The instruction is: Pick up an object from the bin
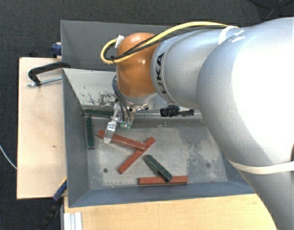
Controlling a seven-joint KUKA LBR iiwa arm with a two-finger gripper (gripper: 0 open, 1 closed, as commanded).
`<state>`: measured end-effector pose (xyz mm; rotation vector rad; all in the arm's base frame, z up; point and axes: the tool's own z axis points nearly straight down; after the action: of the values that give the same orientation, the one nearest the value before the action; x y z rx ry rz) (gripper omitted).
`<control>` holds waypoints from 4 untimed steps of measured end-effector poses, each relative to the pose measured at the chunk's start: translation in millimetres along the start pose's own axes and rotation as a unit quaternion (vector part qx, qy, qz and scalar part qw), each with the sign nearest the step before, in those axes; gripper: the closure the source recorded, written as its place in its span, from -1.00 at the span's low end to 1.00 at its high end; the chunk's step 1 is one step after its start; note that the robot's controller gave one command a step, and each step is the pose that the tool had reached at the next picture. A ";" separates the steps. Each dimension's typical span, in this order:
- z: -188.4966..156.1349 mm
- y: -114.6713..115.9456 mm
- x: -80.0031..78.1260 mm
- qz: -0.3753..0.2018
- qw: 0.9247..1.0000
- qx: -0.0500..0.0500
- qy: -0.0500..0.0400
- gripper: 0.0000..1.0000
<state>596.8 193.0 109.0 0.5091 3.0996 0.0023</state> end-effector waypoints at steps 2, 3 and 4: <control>28.7 7.1 2.0 0.165 0.986 -0.006 -0.002 1.00; 28.7 7.1 1.9 0.165 0.986 -0.006 -0.002 1.00; 27.8 7.3 1.8 0.165 0.986 -0.005 -0.002 1.00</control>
Offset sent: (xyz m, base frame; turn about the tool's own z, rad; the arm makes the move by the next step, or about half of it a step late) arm -0.0037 0.0019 -0.0390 0.3363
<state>597.4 200.5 81.2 1.0112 2.9680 0.0183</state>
